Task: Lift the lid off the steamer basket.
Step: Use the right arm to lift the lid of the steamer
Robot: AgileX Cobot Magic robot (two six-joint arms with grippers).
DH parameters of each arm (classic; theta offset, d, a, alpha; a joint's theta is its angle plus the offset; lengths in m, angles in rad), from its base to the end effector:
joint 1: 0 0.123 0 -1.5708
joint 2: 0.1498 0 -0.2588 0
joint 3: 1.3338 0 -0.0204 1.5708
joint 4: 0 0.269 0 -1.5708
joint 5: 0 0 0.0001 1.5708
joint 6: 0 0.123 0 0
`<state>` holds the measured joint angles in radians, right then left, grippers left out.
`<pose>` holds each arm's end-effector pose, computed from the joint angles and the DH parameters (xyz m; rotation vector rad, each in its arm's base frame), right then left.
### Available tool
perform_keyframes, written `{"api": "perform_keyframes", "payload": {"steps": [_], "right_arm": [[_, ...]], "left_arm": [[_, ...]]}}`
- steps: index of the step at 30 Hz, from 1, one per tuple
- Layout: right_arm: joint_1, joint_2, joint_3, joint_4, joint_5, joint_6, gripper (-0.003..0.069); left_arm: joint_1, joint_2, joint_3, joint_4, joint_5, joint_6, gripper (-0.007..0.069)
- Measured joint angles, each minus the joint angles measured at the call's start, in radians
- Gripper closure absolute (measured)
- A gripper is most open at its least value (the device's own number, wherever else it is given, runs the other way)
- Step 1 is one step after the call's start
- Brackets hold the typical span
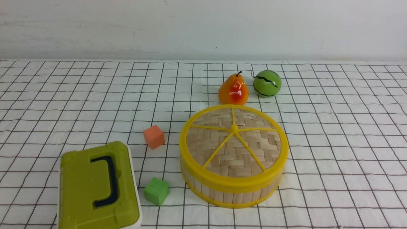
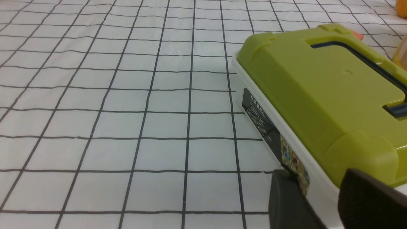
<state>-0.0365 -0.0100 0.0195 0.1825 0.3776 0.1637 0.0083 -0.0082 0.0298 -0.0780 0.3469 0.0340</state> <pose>0.1280 0.0036 0.1646 0.2988 1.8489 0.2676 0.1290 -0.0022 0.1634 -0.0257 1.8511 -0.0462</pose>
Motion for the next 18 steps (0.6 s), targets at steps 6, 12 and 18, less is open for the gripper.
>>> {"api": "perform_keyframes", "payload": {"steps": [6, 12, 18], "right_arm": [[0.000, 0.000, 0.008, 0.577, 0.001, 0.173, 0.0551], [0.000, 0.000, 0.008, 0.705, -0.020, 0.136, 0.0546], [-0.001, 0.000, -0.012, 0.725, -0.042, -0.026, 0.0540]], "left_arm": [[0.000, 0.000, 0.000, 0.000, 0.000, 0.000, 0.0386], [0.000, 0.000, 0.000, 0.000, 0.000, 0.000, 0.0386], [0.000, 0.000, 0.000, 0.000, 0.000, 0.000, 0.0386]]}}
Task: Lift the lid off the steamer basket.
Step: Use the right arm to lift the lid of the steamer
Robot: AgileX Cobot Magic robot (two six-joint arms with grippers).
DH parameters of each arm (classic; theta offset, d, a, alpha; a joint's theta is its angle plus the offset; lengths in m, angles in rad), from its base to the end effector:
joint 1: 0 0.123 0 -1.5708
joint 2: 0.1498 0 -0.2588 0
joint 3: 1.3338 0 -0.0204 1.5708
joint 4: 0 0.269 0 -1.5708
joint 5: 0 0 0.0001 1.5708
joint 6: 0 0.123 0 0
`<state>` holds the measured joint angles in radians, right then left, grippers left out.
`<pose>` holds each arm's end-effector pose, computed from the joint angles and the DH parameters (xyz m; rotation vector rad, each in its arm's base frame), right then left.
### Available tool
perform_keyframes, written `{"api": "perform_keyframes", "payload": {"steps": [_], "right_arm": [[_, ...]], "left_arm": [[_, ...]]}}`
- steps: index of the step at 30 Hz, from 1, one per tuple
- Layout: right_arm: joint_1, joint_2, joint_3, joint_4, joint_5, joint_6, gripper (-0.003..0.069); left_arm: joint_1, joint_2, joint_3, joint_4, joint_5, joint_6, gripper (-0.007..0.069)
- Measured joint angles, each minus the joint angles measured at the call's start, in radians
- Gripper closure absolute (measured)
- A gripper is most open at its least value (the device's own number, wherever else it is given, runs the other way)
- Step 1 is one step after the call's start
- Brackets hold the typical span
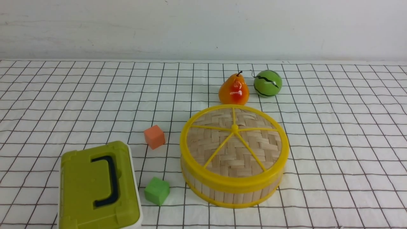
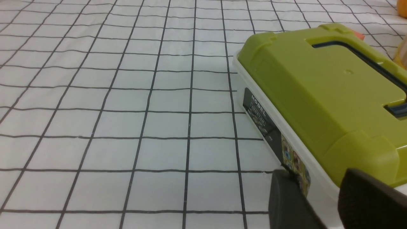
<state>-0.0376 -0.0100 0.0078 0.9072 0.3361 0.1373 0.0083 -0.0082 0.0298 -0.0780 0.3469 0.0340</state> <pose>0.1288 0.0272 0.1888 0.7114 1.6341 0.9424 0.1290 -0.0022 0.1634 -0.0257 1.8511 -0.0462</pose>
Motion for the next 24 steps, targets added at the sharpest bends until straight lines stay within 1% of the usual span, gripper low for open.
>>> {"api": "perform_keyframes", "payload": {"steps": [2, 4, 5, 6, 7, 8, 9, 10, 12, 14, 15, 16, 18, 19, 21, 22, 24], "right_arm": [[0.000, 0.000, -0.043, -0.017, 0.040, -0.118, 0.0539], [0.000, 0.028, -0.139, -0.048, 0.114, -0.284, 0.0544], [0.000, 0.053, -0.185, -0.060, 0.145, -0.337, 0.0558], [0.000, 0.070, -0.210, -0.064, 0.162, -0.349, 0.0561], [0.000, 0.150, -0.321, -0.094, 0.234, -0.441, 0.0602], [0.001, 0.184, -0.366, -0.108, 0.259, -0.481, 0.0627], [0.005, 0.266, -0.476, -0.128, 0.318, -0.531, 0.0660], [0.008, 0.315, -0.541, -0.139, 0.353, -0.570, 0.0675], [0.008, 0.426, -0.671, -0.165, 0.431, -0.621, 0.0680], [0.014, 0.551, -0.821, -0.193, 0.551, -0.688, 0.0681], [0.016, 0.564, -0.848, -0.197, 0.562, -0.697, 0.0681], [0.038, 0.662, -0.948, -0.217, 0.645, -0.717, 0.0681], [0.089, 0.781, -1.053, -0.253, 0.736, -0.730, 0.0680], [0.130, 0.848, -1.099, -0.286, 0.786, -0.730, 0.0678], [0.178, 0.904, -1.141, -0.322, 0.825, -0.728, 0.0676], [0.211, 0.957, -1.180, -0.367, 0.860, -0.719, 0.0673], [0.316, 1.083, -1.268, -0.501, 0.902, -0.667, 0.0671]], "left_arm": [[0.000, 0.000, 0.000, 0.000, 0.000, 0.000, 0.0386], [0.000, 0.000, 0.000, 0.000, 0.000, 0.000, 0.0386], [0.000, 0.000, 0.000, 0.000, 0.000, 0.000, 0.0386], [0.000, 0.000, 0.000, 0.000, 0.000, 0.000, 0.0386], [0.000, 0.000, 0.000, 0.000, 0.000, 0.000, 0.0386], [0.000, 0.000, 0.000, 0.000, 0.000, 0.000, 0.0386], [0.000, 0.000, 0.000, 0.000, 0.000, 0.000, 0.0386], [0.000, 0.000, 0.000, 0.000, 0.000, 0.000, 0.0386], [0.000, 0.000, 0.000, 0.000, 0.000, 0.000, 0.0386], [0.000, 0.000, 0.000, 0.000, 0.000, 0.000, 0.0386], [0.000, 0.000, 0.000, 0.000, 0.000, 0.000, 0.0386], [0.000, 0.000, 0.000, 0.000, 0.000, 0.000, 0.0386], [0.000, 0.000, 0.000, 0.000, 0.000, 0.000, 0.0386], [0.000, 0.000, 0.000, 0.000, 0.000, 0.000, 0.0386], [0.000, 0.000, 0.000, 0.000, 0.000, 0.000, 0.0386], [0.000, 0.000, 0.000, 0.000, 0.000, 0.000, 0.0386], [0.000, 0.000, 0.000, 0.000, 0.000, 0.000, 0.0386]]}}
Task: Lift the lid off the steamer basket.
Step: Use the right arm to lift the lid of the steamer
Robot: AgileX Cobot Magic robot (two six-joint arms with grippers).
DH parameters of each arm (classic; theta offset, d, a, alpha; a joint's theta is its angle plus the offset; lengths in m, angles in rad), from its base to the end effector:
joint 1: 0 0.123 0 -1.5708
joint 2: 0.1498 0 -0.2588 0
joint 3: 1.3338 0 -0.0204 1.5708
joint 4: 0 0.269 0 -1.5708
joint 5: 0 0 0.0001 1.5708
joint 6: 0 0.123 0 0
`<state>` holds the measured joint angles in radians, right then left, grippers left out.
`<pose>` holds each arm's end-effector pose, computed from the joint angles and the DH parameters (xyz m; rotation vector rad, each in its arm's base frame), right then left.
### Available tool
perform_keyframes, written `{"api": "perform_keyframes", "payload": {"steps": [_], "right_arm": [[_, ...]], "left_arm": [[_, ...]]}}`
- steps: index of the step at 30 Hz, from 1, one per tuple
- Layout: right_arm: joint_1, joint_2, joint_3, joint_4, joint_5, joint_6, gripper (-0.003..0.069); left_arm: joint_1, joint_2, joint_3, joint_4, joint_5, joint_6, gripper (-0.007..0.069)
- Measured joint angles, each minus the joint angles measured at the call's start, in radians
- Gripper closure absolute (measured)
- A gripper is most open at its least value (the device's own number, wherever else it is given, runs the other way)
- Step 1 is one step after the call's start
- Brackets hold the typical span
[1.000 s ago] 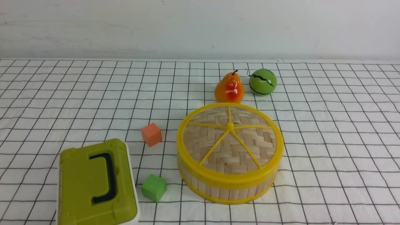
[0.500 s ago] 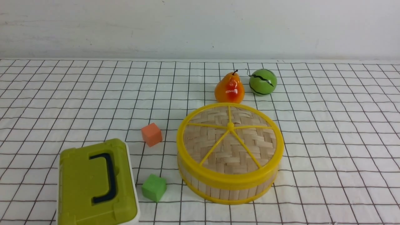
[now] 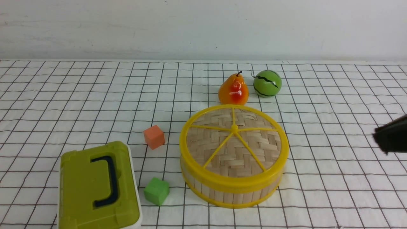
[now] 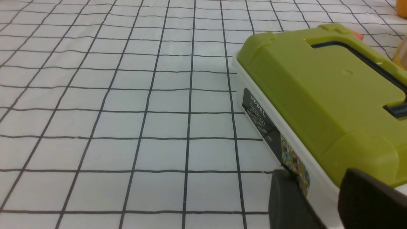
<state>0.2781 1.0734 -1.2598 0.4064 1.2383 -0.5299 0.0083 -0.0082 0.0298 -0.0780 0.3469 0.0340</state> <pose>0.2112 0.1081 0.3666 -0.9537 2.2705 0.4305 0.1290 -0.0022 0.1634 -0.0257 1.8511 -0.0462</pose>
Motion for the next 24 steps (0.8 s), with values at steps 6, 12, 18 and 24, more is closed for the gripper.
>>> {"api": "perform_keyframes", "payload": {"steps": [6, 12, 18, 24], "right_arm": [[0.198, 0.270, -0.154, -0.287, 0.009, 0.137, 0.0667], [0.240, 0.514, -0.324, -0.299, 0.009, 0.174, 0.0635], [0.240, 0.705, -0.490, -0.261, 0.003, 0.218, 0.0466], [0.240, 0.861, -0.588, -0.254, -0.093, 0.248, 0.0243]], "left_arm": [[0.000, 0.000, 0.000, 0.000, 0.000, 0.000, 0.0386], [0.000, 0.000, 0.000, 0.000, 0.000, 0.000, 0.0386], [0.000, 0.000, 0.000, 0.000, 0.000, 0.000, 0.0386], [0.000, 0.000, 0.000, 0.000, 0.000, 0.000, 0.0386]]}}
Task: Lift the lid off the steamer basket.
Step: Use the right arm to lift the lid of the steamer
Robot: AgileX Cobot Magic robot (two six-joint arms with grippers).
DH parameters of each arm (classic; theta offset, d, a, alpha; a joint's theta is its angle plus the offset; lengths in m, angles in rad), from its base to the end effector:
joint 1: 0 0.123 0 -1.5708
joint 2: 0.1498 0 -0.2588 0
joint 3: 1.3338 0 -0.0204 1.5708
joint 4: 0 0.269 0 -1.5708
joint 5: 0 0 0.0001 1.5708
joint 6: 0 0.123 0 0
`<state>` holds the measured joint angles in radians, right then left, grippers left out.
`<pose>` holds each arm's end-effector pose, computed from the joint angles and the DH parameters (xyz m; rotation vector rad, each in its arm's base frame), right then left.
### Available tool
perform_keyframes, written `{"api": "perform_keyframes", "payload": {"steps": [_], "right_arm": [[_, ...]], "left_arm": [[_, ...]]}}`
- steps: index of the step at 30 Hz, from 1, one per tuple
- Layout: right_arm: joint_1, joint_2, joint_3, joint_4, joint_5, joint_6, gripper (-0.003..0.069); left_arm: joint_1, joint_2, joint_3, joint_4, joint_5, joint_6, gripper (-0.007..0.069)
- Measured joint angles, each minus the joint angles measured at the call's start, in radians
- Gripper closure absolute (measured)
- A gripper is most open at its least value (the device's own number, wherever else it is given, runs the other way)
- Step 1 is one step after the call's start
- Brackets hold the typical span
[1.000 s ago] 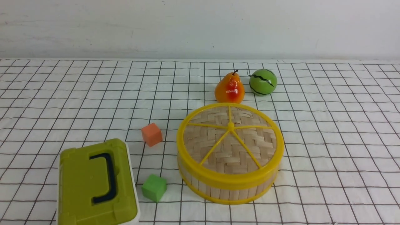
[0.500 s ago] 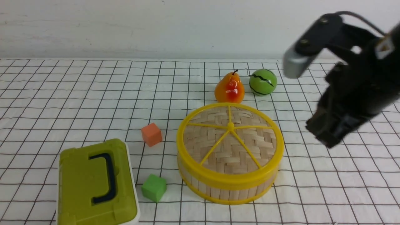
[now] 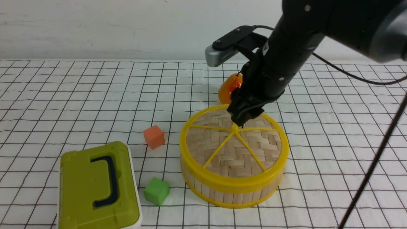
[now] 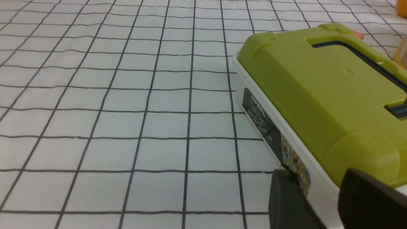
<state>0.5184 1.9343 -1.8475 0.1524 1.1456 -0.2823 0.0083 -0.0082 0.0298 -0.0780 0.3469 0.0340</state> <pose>0.3796 0.2361 0.2582 -1.0203 2.5260 0.2758 0.1290 -0.0022 0.1634 -0.0257 1.8511 -0.0462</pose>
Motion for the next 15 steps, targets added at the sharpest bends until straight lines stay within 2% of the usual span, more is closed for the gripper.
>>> {"api": "perform_keyframes", "payload": {"steps": [4, 8, 11, 15], "right_arm": [[0.000, 0.055, -0.007, -0.005, -0.037, 0.009, 0.0218], [0.000, 0.108, -0.007, -0.017, -0.081, 0.036, 0.0242], [0.000, 0.124, -0.007, -0.031, -0.087, 0.059, 0.0317], [0.000, 0.125, -0.008, -0.033, -0.088, 0.064, 0.0505]], "left_arm": [[0.000, 0.000, 0.000, 0.000, 0.000, 0.000, 0.0386], [0.000, 0.000, 0.000, 0.000, 0.000, 0.000, 0.0386], [0.000, 0.000, 0.000, 0.000, 0.000, 0.000, 0.0386], [0.000, 0.000, 0.000, 0.000, 0.000, 0.000, 0.0386]]}}
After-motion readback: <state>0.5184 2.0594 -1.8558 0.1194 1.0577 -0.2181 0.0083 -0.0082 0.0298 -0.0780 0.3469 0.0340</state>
